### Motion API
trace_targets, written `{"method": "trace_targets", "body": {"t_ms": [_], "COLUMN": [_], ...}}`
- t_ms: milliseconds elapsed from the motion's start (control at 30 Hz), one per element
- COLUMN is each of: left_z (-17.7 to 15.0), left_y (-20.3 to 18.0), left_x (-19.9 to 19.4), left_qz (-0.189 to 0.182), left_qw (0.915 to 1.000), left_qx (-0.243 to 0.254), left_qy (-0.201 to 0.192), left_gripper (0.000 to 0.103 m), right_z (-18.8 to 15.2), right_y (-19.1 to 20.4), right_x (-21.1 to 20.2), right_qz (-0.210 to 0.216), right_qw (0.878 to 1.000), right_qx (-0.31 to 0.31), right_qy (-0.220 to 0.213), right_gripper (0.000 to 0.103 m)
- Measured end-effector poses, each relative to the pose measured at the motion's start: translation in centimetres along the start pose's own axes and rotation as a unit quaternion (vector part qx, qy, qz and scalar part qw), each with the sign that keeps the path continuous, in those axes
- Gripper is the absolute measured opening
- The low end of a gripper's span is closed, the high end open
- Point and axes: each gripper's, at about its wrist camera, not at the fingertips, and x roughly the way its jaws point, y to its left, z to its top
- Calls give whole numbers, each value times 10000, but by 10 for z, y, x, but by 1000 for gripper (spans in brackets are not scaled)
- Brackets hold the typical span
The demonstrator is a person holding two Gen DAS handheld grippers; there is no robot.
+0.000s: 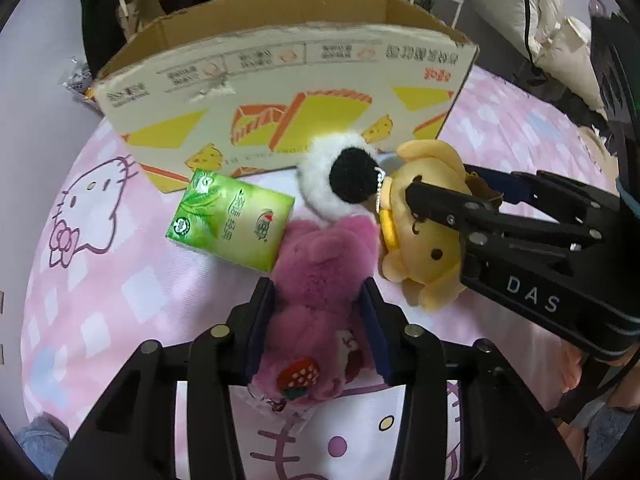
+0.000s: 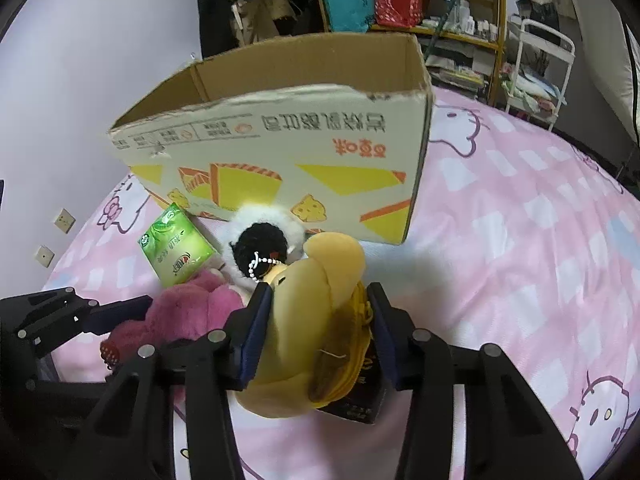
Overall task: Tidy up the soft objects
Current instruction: 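Lift the pink bear with the left tool while the right carries the yellow dog to the box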
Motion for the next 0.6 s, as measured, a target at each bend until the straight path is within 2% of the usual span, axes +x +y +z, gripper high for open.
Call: {"method": "trace_targets", "body": {"t_ms": [133, 300, 500, 600], "left_z": [-2, -1, -1, 0], "left_y": [4, 9, 11, 17], "left_x": [-11, -16, -39, -53], "left_qz": [4, -3, 416, 391], "left_qw": [9997, 9993, 9964, 9942], "left_qx": [-106, -262, -240, -268], "left_qy": [-201, -251, -698, -964], "left_gripper": [39, 37, 36, 36], "right_z": [1, 5, 9, 10], "right_y": [1, -1, -7, -9], "right_x": [-10, -24, -47, -58], "right_qz": [-2, 32, 24, 17], "right_qw": [9999, 9994, 9972, 9947], "right_qx": [-48, -9, 93, 154], "right_qy": [-148, -348, -747, -1020], "right_gripper": [50, 50, 50, 50]}}
